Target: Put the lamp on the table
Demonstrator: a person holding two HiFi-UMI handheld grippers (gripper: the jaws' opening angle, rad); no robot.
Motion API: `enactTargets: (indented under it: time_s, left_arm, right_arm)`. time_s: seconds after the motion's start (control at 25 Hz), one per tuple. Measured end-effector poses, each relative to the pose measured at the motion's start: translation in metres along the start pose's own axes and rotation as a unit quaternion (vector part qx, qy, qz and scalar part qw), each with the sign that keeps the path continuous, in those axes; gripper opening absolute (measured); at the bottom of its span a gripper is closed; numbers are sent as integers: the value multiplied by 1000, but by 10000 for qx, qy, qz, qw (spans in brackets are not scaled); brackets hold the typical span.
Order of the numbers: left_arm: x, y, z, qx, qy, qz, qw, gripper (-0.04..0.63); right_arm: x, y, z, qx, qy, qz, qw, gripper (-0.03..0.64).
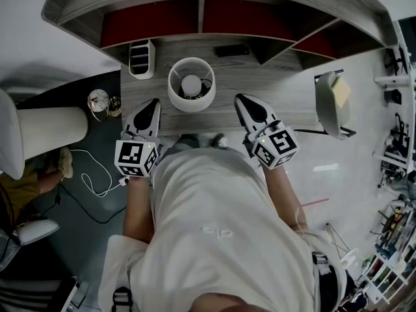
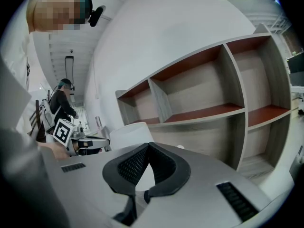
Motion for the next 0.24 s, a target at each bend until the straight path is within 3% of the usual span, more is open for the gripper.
enactTargets:
  time_s: [0.24]
  left_arm:
    - [-2,6,4,19,35,-8,10000,15]
  right_arm:
    - [-5,0,2,10,5,-28,10000,31]
Point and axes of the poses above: the fingertips, and each gripper's own axes: x backward along the fingers, y to its left, z out of its underside, the point moved 6 cm from there along x, backward along the fingers, and after that the axes turned 15 degrees about z, right-handed, at the moved point
